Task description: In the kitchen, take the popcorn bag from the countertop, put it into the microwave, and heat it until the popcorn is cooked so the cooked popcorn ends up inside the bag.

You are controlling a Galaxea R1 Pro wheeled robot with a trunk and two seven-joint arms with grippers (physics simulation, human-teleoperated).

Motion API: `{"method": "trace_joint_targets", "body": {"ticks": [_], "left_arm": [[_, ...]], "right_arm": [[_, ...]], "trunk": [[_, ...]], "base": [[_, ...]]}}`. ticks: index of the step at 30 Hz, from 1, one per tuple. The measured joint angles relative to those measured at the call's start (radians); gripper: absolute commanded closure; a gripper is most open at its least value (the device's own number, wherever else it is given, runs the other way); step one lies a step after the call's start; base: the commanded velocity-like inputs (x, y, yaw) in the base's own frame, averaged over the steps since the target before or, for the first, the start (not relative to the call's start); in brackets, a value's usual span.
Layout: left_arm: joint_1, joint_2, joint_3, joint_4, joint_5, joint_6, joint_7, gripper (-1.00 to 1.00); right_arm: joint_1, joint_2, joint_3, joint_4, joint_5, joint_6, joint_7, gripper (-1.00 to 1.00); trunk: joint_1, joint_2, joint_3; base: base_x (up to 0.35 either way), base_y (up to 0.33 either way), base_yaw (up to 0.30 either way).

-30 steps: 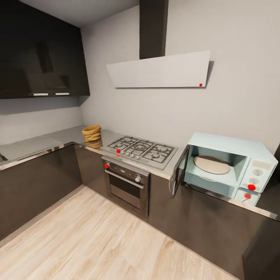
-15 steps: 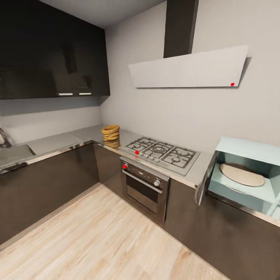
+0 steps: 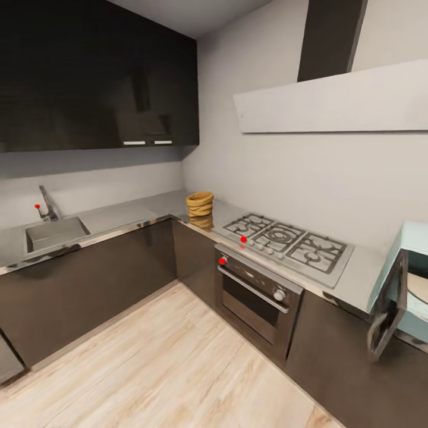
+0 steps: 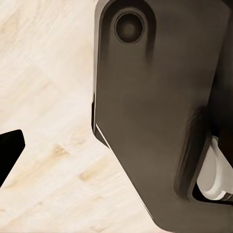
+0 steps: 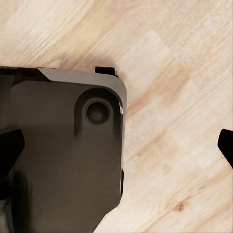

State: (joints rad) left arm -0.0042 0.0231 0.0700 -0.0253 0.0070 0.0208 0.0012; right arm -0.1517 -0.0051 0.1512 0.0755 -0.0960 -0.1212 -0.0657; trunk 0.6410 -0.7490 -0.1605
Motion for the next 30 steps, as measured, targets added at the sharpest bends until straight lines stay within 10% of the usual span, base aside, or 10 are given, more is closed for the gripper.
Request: {"method": "trace_joint_targets", "body": {"ticks": [30], "left_arm": [[0.0,-0.001,0.0,0.0,0.0,-0.001,-0.001,-1.0]], "right_arm": [[0.0,0.0,-0.002,0.0,0.0,-0.002,0.009,-1.0]], "trunk": [[0.0,0.0,-0.001]], "base": [[0.261,0.197,0.025]]}}
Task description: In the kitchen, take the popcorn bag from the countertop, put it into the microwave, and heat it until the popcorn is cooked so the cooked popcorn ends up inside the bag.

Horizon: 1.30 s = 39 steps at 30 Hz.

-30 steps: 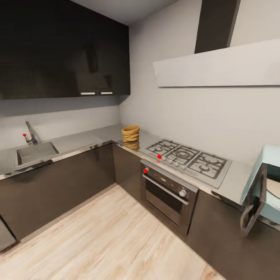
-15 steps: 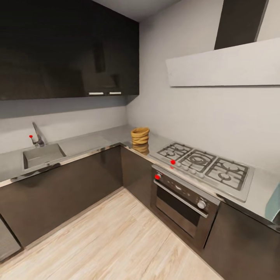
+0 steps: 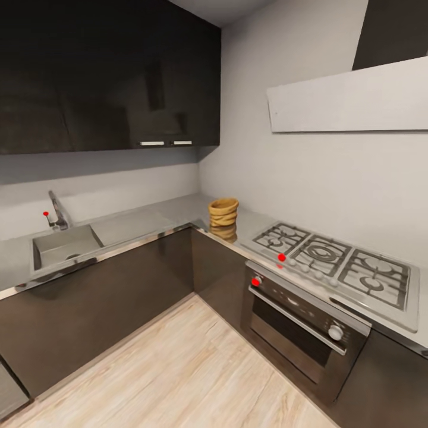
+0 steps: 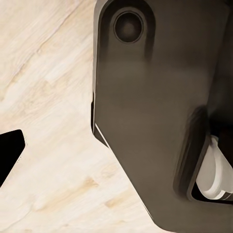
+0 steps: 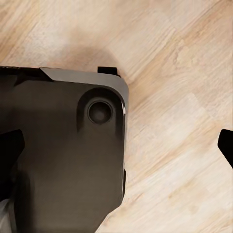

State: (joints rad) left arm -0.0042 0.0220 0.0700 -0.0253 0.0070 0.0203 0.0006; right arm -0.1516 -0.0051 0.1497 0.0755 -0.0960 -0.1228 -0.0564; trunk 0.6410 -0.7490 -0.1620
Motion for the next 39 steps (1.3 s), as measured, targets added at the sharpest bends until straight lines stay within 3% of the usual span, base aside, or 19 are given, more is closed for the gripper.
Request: {"method": "trace_joint_targets", "body": {"ticks": [25,39], "left_arm": [[0.0,0.0,0.0,0.0,0.0,0.001,0.0,-1.0],[0.0,0.0,0.0,0.0,0.0,0.001,0.0,-1.0]], "right_arm": [[0.0,0.0,0.0,0.0,0.0,-0.001,0.0,-1.0],[0.0,0.0,0.0,0.0,0.0,-0.004,0.0,-1.0]], "trunk": [[0.0,0.0,0.0],[0.0,0.0,0.0]], "base": [[0.263,0.197,-0.006],[0.26,0.201,-0.276]]}}
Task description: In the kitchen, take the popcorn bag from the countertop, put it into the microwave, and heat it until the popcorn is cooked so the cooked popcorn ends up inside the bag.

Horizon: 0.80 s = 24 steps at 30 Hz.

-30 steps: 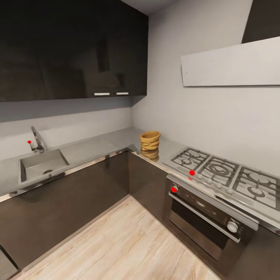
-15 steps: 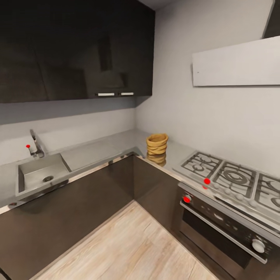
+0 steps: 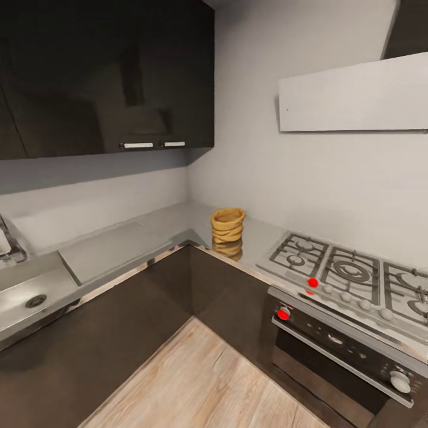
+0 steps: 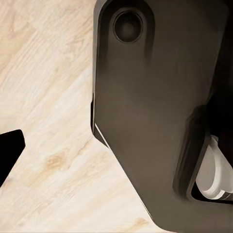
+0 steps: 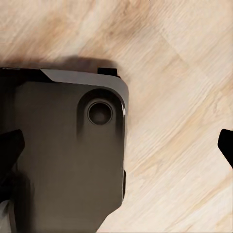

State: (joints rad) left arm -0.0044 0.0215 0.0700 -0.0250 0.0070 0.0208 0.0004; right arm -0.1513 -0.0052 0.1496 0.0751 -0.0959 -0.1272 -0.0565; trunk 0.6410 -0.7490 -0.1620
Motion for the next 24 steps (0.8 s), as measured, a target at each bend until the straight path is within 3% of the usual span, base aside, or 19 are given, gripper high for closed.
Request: {"method": "trace_joint_targets", "body": {"ticks": [14,24], "left_arm": [[0.0,0.0,0.0,0.0,0.0,0.0,0.0,-1.0],[0.0,0.0,0.0,0.0,0.0,0.0,0.0,-1.0]], "right_arm": [[0.0,0.0,0.0,0.0,0.0,0.001,0.0,-1.0],[0.0,0.0,0.0,0.0,0.0,0.0,0.0,-1.0]], "trunk": [[0.0,0.0,0.0],[0.0,0.0,0.0]], "base": [[0.21,0.238,-0.243],[0.105,0.317,-0.274]]}}
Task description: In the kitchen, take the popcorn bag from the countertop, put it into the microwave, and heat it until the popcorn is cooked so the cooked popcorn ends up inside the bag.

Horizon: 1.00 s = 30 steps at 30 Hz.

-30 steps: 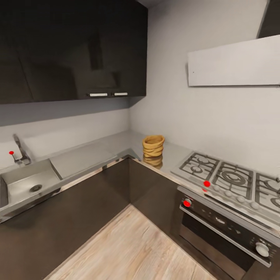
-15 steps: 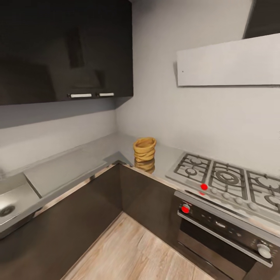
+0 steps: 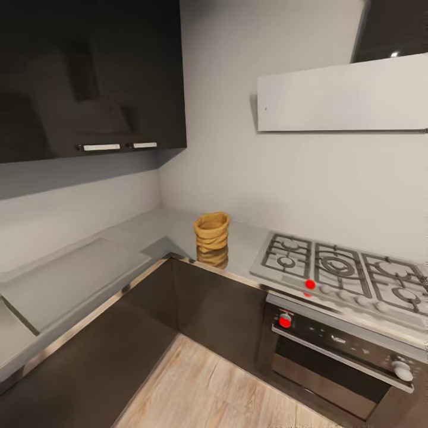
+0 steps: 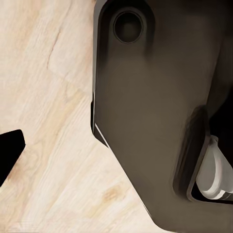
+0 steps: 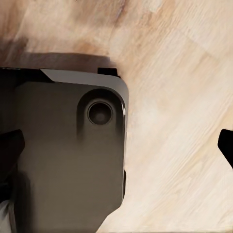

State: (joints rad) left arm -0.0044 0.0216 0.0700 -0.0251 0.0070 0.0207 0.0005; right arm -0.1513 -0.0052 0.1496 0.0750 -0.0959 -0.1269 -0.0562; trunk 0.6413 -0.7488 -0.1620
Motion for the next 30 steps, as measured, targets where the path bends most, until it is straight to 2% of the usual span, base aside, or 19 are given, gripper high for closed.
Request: {"method": "trace_joint_targets", "body": {"ticks": [6,13,16,19,20,21,22,25,28,30], "left_arm": [[0.0,0.0,0.0,0.0,0.0,0.0,0.0,-1.0],[0.0,0.0,0.0,0.0,0.0,-0.001,0.0,-1.0],[0.0,0.0,-0.001,0.0,0.0,-0.002,0.0,-1.0],[0.0,-0.001,-0.001,0.0,0.0,-0.004,0.0,-1.0],[0.0,-0.001,-0.001,-0.001,0.0,-0.004,0.0,-1.0],[0.0,-0.001,-0.002,0.0,0.0,-0.003,0.0,-1.0],[0.0,-0.002,-0.001,0.0,0.0,-0.003,0.0,-1.0],[0.0,-0.002,-0.001,0.0,0.0,-0.003,0.0,-1.0],[0.0,-0.002,-0.001,0.0,0.0,-0.003,0.0,-1.0],[0.0,-0.002,-0.001,0.0,0.0,-0.003,0.0,-1.0]], "right_arm": [[0.0,0.0,0.0,0.0,0.0,-0.001,0.0,-1.0],[0.0,0.0,0.0,-0.003,0.001,0.0,-0.001,-1.0],[-0.001,0.001,0.002,-0.054,0.002,-0.002,0.0,-1.0],[-0.002,0.002,0.006,-0.224,0.005,0.001,0.0,-1.0],[-0.001,0.001,0.006,-0.33,0.006,0.007,-0.002,-1.0],[-0.003,0.001,0.009,-0.493,0.008,0.012,-0.003,-1.0],[-0.002,0.001,0.009,-0.545,0.008,0.015,-0.004,-1.0],[-0.002,0.001,0.011,-0.78,0.01,0.052,-0.018,-1.0],[-0.002,0.001,0.012,-1.002,0.01,0.143,-0.025,-1.0],[-0.002,0.001,0.012,-1.199,0.01,0.244,-0.027,-1.0]], "trunk": [[0.0,0.0,0.0],[0.0,0.0,0.0],[0.0,0.0,0.0],[0.0,0.0,0.0],[0.0,0.0,0.0],[0.0,0.0,0.0],[0.0,0.0,0.0],[0.0,0.0,0.0],[0.0,0.0,0.0],[0.0,0.0,0.0]], "base": [[0.015,0.333,-0.204],[0.001,0.32,-0.014],[0.0,0.09,0.0],[0.0,0.013,0.0],[0.0,0.002,0.0],[0.0,0.001,0.0],[0.0,0.0,0.0],[0.0,0.0,0.0],[0.0,0.0,0.0],[0.0,0.0,0.0]]}}
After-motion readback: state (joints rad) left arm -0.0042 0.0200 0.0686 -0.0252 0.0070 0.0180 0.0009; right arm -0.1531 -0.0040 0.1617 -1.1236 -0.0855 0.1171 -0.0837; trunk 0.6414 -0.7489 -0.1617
